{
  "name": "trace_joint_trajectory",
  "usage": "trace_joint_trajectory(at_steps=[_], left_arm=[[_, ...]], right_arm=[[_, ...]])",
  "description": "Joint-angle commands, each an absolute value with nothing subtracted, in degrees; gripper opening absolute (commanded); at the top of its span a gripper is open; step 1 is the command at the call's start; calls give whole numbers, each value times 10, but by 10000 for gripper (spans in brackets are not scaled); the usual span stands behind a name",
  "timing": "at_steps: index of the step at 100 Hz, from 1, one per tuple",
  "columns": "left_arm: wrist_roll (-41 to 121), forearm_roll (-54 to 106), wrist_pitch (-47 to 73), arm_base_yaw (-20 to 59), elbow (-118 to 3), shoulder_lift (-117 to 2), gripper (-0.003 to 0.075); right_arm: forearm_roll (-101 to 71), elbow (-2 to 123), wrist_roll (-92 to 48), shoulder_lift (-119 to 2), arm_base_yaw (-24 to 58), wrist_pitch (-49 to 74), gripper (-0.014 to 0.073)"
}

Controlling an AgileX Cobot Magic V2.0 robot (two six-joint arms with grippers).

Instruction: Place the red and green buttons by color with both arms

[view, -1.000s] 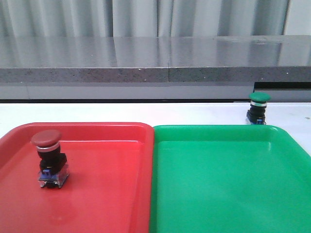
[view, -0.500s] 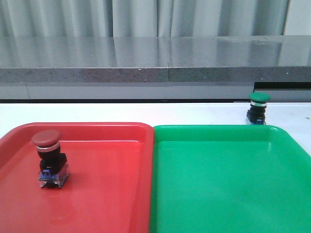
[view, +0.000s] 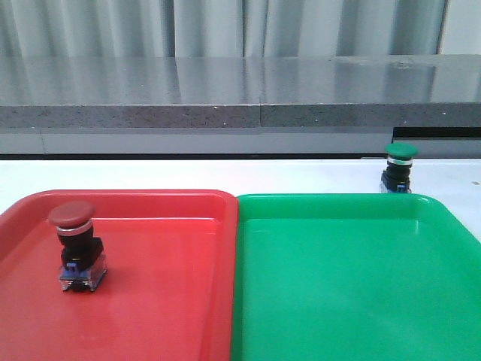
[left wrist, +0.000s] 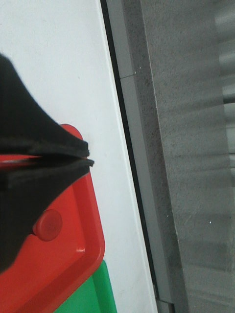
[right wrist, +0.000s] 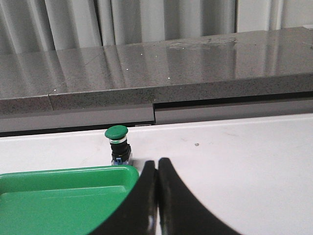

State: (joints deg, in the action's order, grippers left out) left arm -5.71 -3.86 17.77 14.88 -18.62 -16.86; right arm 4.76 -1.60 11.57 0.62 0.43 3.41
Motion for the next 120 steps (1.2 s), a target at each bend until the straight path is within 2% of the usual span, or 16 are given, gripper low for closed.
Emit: trace_joint_trajectory(at_steps=[1, 21, 40, 61, 71, 120], left_arm=[[-58, -43, 100, 122, -180, -153, -20], [-46, -26, 27, 43, -125, -102, -20], [0, 12, -7, 6, -65, -45, -20], [-29, 12, -28, 2, 10, 22, -20], [-38, 12, 22, 2, 8, 21, -20], [-38, 14, 17, 2, 8, 21, -20]], right_arm=[[47, -5, 111, 18, 4, -8, -64], [47, -5, 111, 18, 4, -8, -64], [47, -5, 111, 18, 4, -8, -64], [47, -5, 111, 18, 4, -8, -64], [47, -5, 111, 17, 4, -8, -64], [47, -5, 111, 17, 4, -8, -64]])
